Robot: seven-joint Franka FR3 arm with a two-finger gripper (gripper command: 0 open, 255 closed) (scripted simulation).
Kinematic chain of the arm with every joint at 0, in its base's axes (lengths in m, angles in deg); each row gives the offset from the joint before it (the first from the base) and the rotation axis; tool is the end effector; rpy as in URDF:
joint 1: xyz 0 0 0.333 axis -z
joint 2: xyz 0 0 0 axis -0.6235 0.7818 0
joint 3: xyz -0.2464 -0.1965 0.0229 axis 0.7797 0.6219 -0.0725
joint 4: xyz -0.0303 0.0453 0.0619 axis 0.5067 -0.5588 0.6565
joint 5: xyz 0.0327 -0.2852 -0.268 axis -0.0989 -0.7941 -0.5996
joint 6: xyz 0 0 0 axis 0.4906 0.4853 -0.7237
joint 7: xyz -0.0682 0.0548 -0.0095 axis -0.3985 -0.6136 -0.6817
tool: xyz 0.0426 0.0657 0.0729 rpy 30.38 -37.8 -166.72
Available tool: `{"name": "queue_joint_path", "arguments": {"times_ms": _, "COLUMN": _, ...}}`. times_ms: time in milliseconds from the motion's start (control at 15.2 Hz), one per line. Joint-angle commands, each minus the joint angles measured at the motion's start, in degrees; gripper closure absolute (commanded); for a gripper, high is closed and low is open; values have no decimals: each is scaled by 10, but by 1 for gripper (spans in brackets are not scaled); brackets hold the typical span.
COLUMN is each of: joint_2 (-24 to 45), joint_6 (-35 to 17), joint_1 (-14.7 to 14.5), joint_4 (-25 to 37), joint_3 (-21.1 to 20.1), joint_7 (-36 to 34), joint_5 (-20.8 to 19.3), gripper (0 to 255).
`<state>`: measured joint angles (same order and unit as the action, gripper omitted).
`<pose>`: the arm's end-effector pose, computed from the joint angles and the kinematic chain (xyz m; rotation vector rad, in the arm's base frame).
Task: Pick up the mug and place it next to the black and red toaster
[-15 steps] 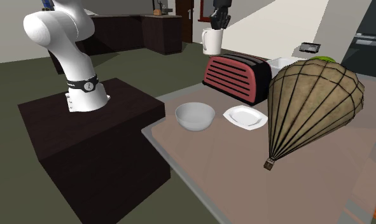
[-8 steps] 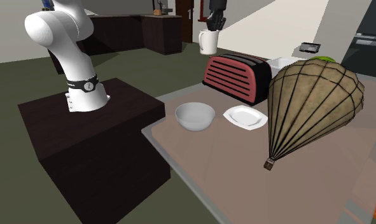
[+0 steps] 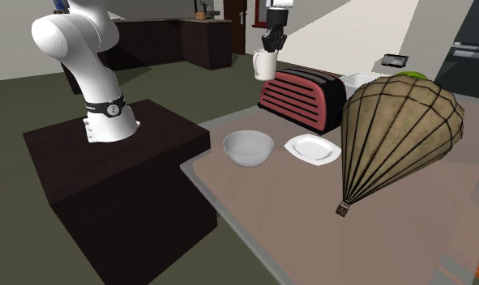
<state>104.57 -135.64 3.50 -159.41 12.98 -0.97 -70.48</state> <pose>0.3137 0.5471 0.3926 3.0971 0.0121 -0.0172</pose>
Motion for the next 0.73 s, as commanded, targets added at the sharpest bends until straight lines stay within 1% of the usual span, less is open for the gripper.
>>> {"name": "queue_joint_path", "arguments": {"times_ms": 0, "joint_2": 5, "joint_6": -13, "joint_1": -1, "joint_4": -9, "joint_3": 1, "joint_7": -3, "joint_5": -3, "gripper": 255}}
{"name": "queue_joint_path", "arguments": {"times_ms": 660, "joint_2": 41, "joint_6": -77, "joint_1": -7, "joint_4": -40, "joint_3": 11, "joint_7": -18, "joint_5": -26, "gripper": 255}}
